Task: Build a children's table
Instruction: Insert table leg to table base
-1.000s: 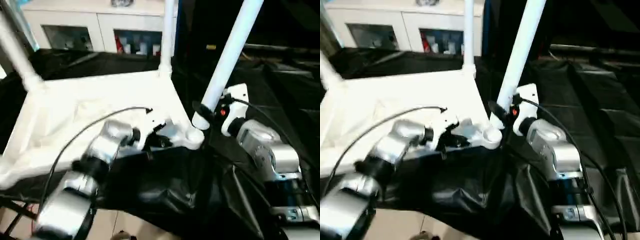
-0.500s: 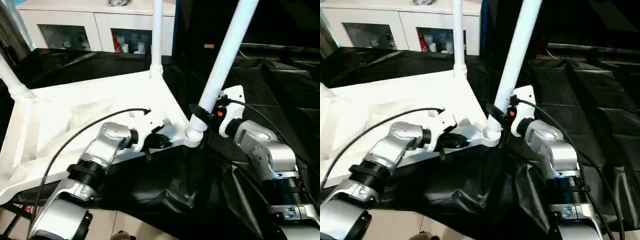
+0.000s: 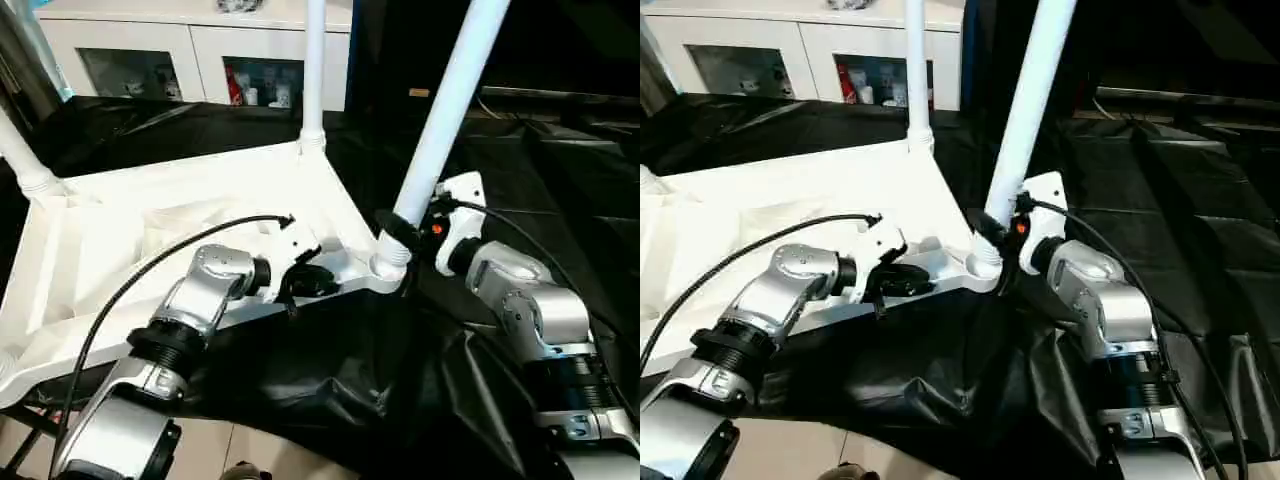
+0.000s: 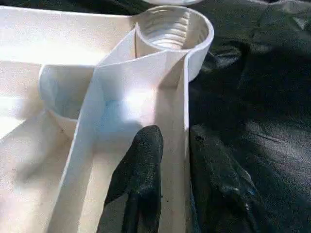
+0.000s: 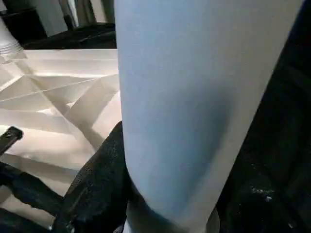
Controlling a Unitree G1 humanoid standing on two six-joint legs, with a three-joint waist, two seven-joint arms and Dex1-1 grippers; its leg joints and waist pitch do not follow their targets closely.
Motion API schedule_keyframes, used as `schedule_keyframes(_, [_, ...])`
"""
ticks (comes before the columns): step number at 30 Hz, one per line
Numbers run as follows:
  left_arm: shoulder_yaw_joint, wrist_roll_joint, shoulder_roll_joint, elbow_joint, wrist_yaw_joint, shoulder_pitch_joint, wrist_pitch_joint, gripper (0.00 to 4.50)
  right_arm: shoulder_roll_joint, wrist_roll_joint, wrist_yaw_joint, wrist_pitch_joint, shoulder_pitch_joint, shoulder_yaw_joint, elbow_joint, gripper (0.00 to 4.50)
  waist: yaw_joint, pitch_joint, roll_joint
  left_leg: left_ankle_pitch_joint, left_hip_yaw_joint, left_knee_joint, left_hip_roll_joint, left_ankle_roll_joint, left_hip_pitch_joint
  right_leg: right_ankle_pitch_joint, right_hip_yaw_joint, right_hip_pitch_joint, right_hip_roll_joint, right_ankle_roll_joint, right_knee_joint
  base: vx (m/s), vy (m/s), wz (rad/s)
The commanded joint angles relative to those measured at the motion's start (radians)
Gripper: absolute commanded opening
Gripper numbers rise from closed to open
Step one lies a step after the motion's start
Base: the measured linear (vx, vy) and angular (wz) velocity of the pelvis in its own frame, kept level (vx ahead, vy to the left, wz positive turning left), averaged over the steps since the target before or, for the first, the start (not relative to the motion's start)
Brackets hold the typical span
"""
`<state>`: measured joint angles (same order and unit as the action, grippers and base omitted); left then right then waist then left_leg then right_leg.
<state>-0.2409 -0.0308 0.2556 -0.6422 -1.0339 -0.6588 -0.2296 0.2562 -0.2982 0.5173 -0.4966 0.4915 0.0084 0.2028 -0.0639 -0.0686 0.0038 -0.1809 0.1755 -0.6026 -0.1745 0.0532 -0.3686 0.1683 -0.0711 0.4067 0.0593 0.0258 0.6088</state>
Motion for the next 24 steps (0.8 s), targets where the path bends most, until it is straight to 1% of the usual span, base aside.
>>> schedule_keyframes(1, [-0.004,-0.007,0.001,-0.021,0.0,-0.008,0.01,0.76,0.004,0.014,0.017,0.018,0.016,0.011,-0.002,1.91,-0.006,0.076,-0.014,-0.159,-0.017,0.069,-0.05,-0.044,0.008,0.295,0.054,-0.056,0.092,0.17,-0.083,0.0,0.0,0.0])
schedule_keyframes(4, [-0.028,-0.029,0.012,-0.045,0.001,-0.018,0.028,0.65,0.008,0.02,0.031,0.023,0.022,0.024,0.008,1.91,-0.007,0.076,-0.014,-0.162,-0.017,0.069,-0.049,-0.04,0.008,0.303,0.055,-0.057,0.093,0.165,-0.083,0.0,0.0,0.0])
schedule_keyframes(5, [-0.036,-0.037,0.016,-0.052,0.001,-0.02,0.036,0.49,0.01,0.022,0.034,0.025,0.023,0.027,0.012,1.91,-0.006,0.075,-0.015,-0.17,-0.017,0.069,-0.049,-0.038,0.009,0.314,0.054,-0.056,0.092,0.163,-0.085,0.0,0.0,0.0])
schedule_keyframes(6, [-0.039,-0.039,0.017,-0.055,-0.003,-0.022,0.035,0.38,0.012,0.024,0.04,0.026,0.025,0.03,0.016,1.91,-0.007,0.074,-0.014,-0.175,-0.017,0.069,-0.048,-0.038,0.009,0.322,0.054,-0.056,0.092,0.161,-0.087,0.0,0.0,0.0])
schedule_keyframes(9, [-0.038,-0.033,0.02,-0.051,-0.015,-0.021,0.026,0.29,0.018,0.033,0.056,0.035,0.029,0.043,0.036,1.91,-0.006,0.073,-0.016,-0.182,-0.018,0.07,-0.05,-0.033,0.01,0.342,0.055,-0.055,0.094,0.157,-0.088,0.0,0.0,0.0])
schedule_keyframes(12, [-0.044,-0.035,0.027,-0.05,-0.027,-0.02,0.022,0.02,0.023,0.043,0.075,0.041,0.033,0.058,0.054,1.91,-0.006,0.074,-0.017,-0.182,-0.018,0.069,-0.049,-0.033,0.009,0.344,0.054,-0.056,0.094,0.157,-0.088,0.0,0.0,0.0])
schedule_keyframes(14, [-0.061,-0.048,0.037,-0.051,-0.046,-0.023,0.019,0.02,0.023,0.056,0.089,0.054,0.039,0.069,0.075,1.91,-0.005,0.076,-0.018,-0.174,-0.018,0.069,-0.05,-0.036,0.008,0.323,0.054,-0.057,0.094,0.163,-0.085,0.0,0.0,0.0])
schedule_keyframes(17, [-0.07,-0.049,0.045,-0.057,-0.058,-0.032,0.01,0.0,0.019,0.064,0.097,0.076,0.054,0.071,0.113,1.91,-0.005,0.076,-0.017,-0.176,-0.018,0.069,-0.05,-0.036,0.009,0.311,0.054,-0.055,0.093,0.171,-0.083,0.0,0.0,0.0])
schedule_keyframes(19, [-0.069,-0.046,0.046,-0.06,-0.06,-0.037,0.005,0.0,0.017,0.067,0.101,0.086,0.061,0.072,0.131,1.91,-0.003,0.076,-0.018,-0.179,-0.018,0.069,-0.05,-0.034,0.009,0.314,0.054,-0.056,0.095,0.176,-0.084,0.0,0.0,0.0])
schedule_keyframes(22, [-0.049,-0.03,0.043,-0.067,-0.058,-0.05,0.008,0.0,0.013,0.071,0.126,0.117,0.082,0.074,0.204,1.91,-0.004,0.075,-0.021,-0.183,-0.017,0.067,-0.049,-0.035,0.011,0.32,0.055,-0.056,0.095,0.18,-0.085,0.0,0.0,0.0])
schedule_keyframes(24, [-0.044,-0.027,0.043,-0.066,-0.051,-0.053,0.007,0.0,0.011,0.078,0.131,0.13,0.092,0.076,0.244,1.91,-0.004,0.075,-0.02,-0.187,-0.017,0.068,-0.051,-0.033,0.011,0.325,0.054,-0.056,0.096,0.18,-0.086,0.0,0.0,0.0])
